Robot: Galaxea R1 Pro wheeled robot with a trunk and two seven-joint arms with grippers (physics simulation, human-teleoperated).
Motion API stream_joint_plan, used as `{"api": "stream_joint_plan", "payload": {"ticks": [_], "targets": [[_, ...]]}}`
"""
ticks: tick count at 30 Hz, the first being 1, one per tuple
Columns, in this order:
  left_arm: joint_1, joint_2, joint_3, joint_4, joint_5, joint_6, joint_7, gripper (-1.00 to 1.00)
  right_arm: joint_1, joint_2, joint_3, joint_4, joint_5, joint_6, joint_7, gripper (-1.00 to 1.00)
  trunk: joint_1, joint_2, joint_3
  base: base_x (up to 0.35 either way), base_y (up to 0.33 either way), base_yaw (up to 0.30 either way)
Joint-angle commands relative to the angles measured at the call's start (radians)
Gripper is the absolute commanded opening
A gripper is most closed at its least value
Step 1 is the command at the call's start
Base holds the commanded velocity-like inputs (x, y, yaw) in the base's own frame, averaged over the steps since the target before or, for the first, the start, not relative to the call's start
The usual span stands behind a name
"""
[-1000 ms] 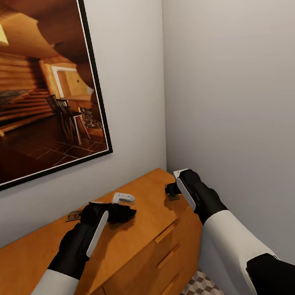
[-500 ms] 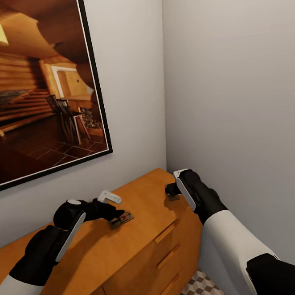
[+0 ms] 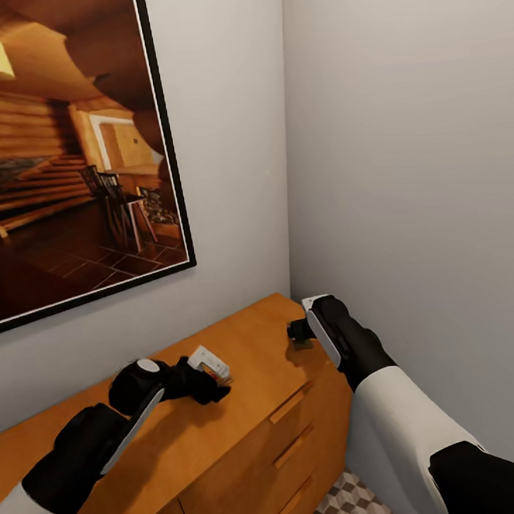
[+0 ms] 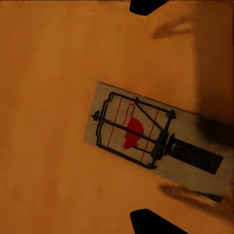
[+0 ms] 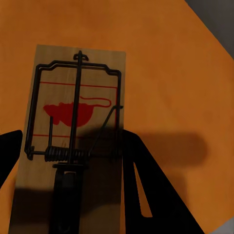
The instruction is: Take the four mousetraps from the cabinet in the bathroom and place them on the bathroom floor. Make sure all four end up on the same floor surface, and ensure that at least two of them are either under or directly next to the same bathroom sink.
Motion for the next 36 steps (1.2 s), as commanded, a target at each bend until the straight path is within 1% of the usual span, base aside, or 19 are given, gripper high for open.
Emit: {"api": "stream_joint_plan", "payload": {"ticks": [1,4,7,10,22,27,36], "targets": [[-0.001,0.002,-0.018,-0.009,0.007,0.005,0.004,1.0,-0.001,0.0,0.002,0.0,-0.011,0.003,-0.01,-1.0,0.0,-0.001,-0.001,0.0,0.0,0.0],[-0.001,0.004,-0.039,-0.018,0.006,0.005,0.004,1.0,-0.001,0.0,0.002,0.001,-0.011,0.002,-0.01,-1.0,0.0,-0.001,-0.001,0.0,0.0,0.0],[-0.001,0.011,-0.046,-0.021,0.007,0.005,0.004,1.0,-0.001,0.0,0.002,0.002,-0.011,0.002,-0.01,-1.0,0.0,-0.001,-0.001,0.0,0.0,0.0],[-0.001,0.026,-0.048,-0.022,0.007,0.004,0.004,1.0,-0.001,0.0,0.002,0.003,-0.011,0.002,-0.01,-1.0,0.0,-0.001,-0.001,0.0,0.0,0.0],[-0.001,0.06,-0.047,-0.023,0.007,0.0,0.003,1.0,-0.001,0.0,0.006,0.005,-0.011,0.002,-0.01,-1.0,0.0,-0.001,-0.001,0.0,0.0,0.0],[-0.001,0.067,-0.047,-0.022,0.007,-0.001,0.003,1.0,-0.001,0.0,0.007,0.006,-0.011,0.002,-0.01,-1.0,0.0,-0.001,-0.001,0.0,0.0,0.0],[-0.001,0.069,-0.04,-0.017,0.007,-0.003,0.004,1.0,-0.001,0.0,0.007,0.009,-0.011,0.002,-0.009,-1.0,0.0,-0.001,-0.001,0.0,0.0,0.0]]}}
